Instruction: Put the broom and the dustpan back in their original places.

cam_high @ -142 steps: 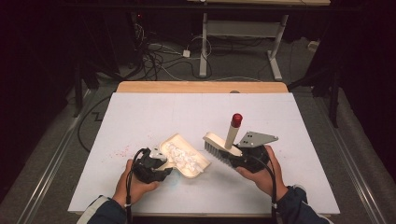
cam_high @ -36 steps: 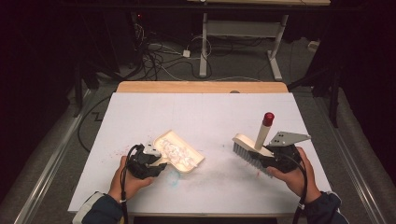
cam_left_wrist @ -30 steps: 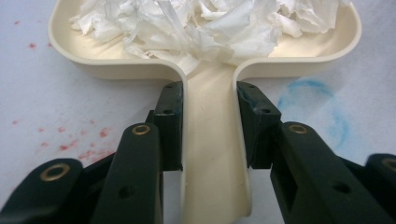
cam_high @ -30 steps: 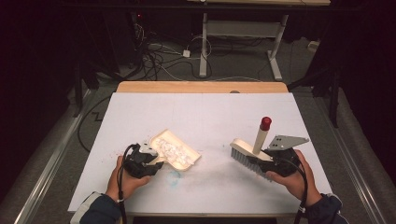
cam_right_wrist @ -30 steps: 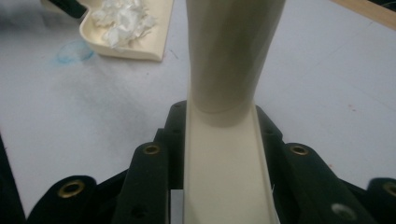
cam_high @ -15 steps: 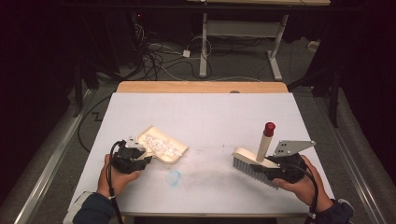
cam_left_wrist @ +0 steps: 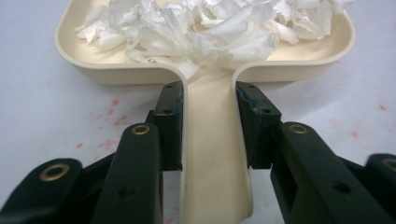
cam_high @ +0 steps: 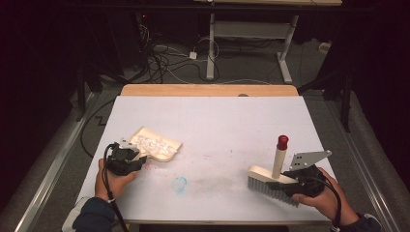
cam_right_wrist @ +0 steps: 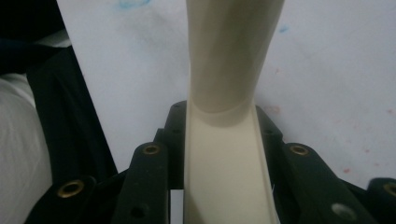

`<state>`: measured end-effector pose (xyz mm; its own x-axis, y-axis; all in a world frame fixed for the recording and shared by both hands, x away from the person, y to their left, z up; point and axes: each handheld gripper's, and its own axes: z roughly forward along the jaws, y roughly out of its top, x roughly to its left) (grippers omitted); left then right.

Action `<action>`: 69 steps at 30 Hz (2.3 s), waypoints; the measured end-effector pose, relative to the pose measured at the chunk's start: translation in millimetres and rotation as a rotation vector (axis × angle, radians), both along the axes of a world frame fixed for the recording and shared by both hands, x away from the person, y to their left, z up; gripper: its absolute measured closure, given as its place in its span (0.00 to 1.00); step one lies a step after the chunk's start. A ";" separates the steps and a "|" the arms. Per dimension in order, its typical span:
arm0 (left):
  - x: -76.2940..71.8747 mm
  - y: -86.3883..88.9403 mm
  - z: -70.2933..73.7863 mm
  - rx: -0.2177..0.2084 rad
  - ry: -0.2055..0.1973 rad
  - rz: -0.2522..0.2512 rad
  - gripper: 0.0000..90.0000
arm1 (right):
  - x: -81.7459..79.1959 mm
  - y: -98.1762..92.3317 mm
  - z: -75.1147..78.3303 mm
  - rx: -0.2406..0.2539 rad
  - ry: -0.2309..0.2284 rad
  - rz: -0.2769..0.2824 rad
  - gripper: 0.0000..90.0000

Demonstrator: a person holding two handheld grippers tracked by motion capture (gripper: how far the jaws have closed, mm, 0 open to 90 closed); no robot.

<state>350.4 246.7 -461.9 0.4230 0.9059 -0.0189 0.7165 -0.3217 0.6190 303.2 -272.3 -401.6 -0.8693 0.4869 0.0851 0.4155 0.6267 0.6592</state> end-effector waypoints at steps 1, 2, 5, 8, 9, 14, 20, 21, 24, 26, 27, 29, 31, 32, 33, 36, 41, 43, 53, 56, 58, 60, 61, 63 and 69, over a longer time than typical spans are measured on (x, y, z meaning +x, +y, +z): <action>0.3 2.1 -0.6 -0.006 -0.004 0.020 0.70 | 0.7 -1.2 -0.6 -0.009 0.011 0.009 0.75; 1.0 4.4 -1.3 -0.006 -0.007 0.040 0.70 | 1.1 -2.4 -1.1 -0.012 0.012 0.009 0.75; 3.3 9.4 -5.3 -0.015 -0.012 0.093 0.70 | 1.1 -7.2 -1.4 -0.010 0.031 0.010 0.75; 7.1 11.3 -8.6 -0.033 -0.012 0.123 0.70 | 4.1 -14.2 -1.6 -0.005 0.054 0.006 0.75; 8.2 10.8 -9.4 -0.034 -0.014 0.131 0.70 | 6.0 -16.7 -1.8 -0.005 0.056 0.000 0.75; 14.0 4.5 -14.7 -0.037 0.002 0.149 0.70 | 19.9 -26.8 -4.2 -0.009 0.083 -0.025 0.75; 15.6 -5.7 -18.1 -0.050 0.023 0.143 0.67 | 43.2 -37.0 -8.3 -0.021 0.108 -0.057 0.72; 15.7 -7.3 -18.1 -0.051 0.024 0.140 0.66 | 47.7 -38.4 -8.2 -0.026 0.111 -0.056 0.71; 14.5 -11.9 -17.1 -0.067 0.035 0.139 0.61 | 61.6 -39.0 -6.7 -0.039 0.107 -0.050 0.69; 12.0 -15.6 -14.4 -0.066 0.028 0.132 0.57 | 71.4 -38.0 -5.5 -0.056 0.097 -0.049 0.68; 10.8 -16.6 -13.2 -0.068 0.023 0.124 0.56 | 75.8 -37.4 -5.1 -0.062 0.097 -0.050 0.67; 8.8 -18.6 -11.6 -0.082 0.014 0.103 0.55 | 84.5 -36.5 -5.6 -0.069 0.095 -0.054 0.65; 6.3 -21.0 -11.3 -0.076 0.010 0.075 0.52 | 92.7 -35.7 -7.8 -0.082 0.081 -0.054 0.61; 4.2 -22.5 -11.2 -0.064 0.005 0.063 0.52 | 96.3 -35.0 -9.0 -0.097 0.077 -0.068 0.59; 1.7 -24.2 -11.2 -0.050 0.000 0.051 0.51 | 101.1 -34.5 -11.5 -0.111 0.071 -0.063 0.59; -6.0 -25.9 -8.6 -0.025 -0.022 0.026 0.48 | 112.3 -34.4 -17.8 -0.120 0.032 -0.076 0.48; -11.6 -20.8 -9.7 -0.026 -0.029 0.032 0.42 | 125.3 -41.6 -24.4 -0.102 0.047 -0.118 0.40; -11.5 -20.0 -14.7 -0.016 -0.014 0.033 0.41 | 127.6 -43.7 -27.1 -0.161 0.038 -0.144 0.45; -27.8 -20.6 -14.3 0.003 -0.096 -0.070 0.31 | 130.8 -51.8 -34.2 -0.101 -0.020 -0.420 0.50; -28.7 -20.7 -14.4 0.013 -0.095 -0.061 0.31 | 133.9 -46.8 -40.7 -0.059 -0.020 -0.484 0.51; -29.4 -20.2 -12.9 0.000 -0.109 -0.061 0.31 | 135.8 -42.0 -42.3 -0.080 -0.029 -0.517 0.51; -30.3 -19.8 -11.7 -0.014 -0.122 -0.064 0.31 | 137.1 -37.6 -43.0 -0.079 -0.030 -0.524 0.51; -31.2 -19.5 -11.1 -0.021 -0.131 -0.070 0.31 | 137.6 -35.4 -43.4 -0.082 -0.035 -0.531 0.51; -32.7 -19.9 -9.6 -0.027 -0.147 -0.085 0.31 | 138.7 -31.5 -43.7 -0.083 -0.054 -0.540 0.52; -39.7 -24.1 -6.1 -0.007 -0.186 -0.121 0.29 | 138.1 -22.2 -37.1 -0.085 -0.121 -0.528 0.51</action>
